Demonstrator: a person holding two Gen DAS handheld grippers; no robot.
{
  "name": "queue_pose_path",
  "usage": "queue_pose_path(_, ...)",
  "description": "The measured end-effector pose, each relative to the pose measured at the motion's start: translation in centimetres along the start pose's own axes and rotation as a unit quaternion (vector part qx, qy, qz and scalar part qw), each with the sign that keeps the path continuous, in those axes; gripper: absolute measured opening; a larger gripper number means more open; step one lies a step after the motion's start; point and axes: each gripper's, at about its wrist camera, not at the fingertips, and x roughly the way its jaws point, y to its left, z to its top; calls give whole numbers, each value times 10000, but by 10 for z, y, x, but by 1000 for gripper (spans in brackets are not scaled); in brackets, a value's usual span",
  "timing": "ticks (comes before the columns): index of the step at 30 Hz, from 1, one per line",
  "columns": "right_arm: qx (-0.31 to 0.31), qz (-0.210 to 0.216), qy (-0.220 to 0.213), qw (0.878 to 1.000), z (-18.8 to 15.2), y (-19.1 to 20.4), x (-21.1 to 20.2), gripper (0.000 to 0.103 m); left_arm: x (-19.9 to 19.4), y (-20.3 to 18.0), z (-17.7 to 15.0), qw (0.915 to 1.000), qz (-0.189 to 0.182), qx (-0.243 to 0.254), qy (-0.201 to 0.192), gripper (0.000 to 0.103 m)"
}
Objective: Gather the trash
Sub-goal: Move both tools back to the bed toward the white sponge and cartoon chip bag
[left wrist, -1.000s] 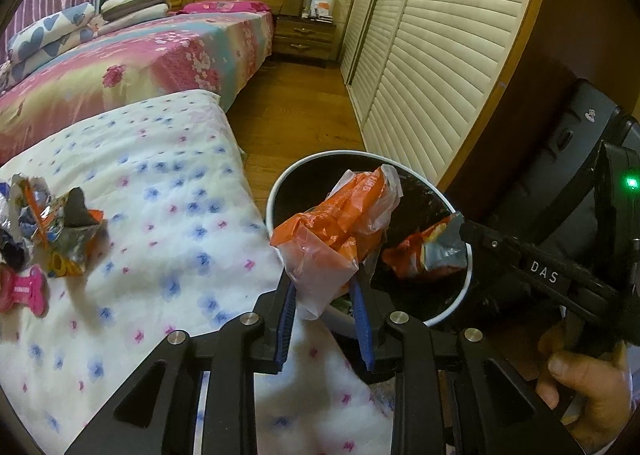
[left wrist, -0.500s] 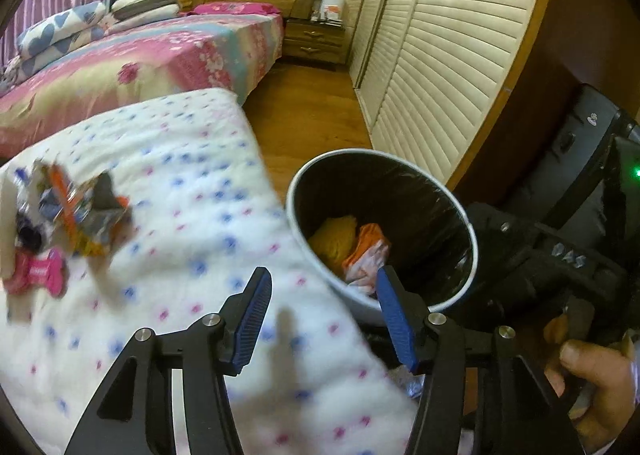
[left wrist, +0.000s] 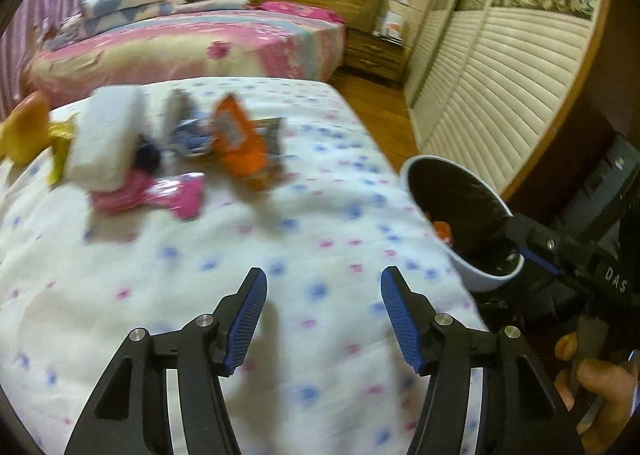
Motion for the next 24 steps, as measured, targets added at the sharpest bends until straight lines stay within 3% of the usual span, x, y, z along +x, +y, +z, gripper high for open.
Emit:
queue_pose_path(14, -388, 579, 402, 9968, -21, 58, 30, 91, -42, 75, -17, 9962, 541, -667, -162, 62)
queue_pose_path(24, -679, 889, 712, 9912, -26, 95, 58, 91, -49, 102, -8, 9934, 785, -792, -281, 65)
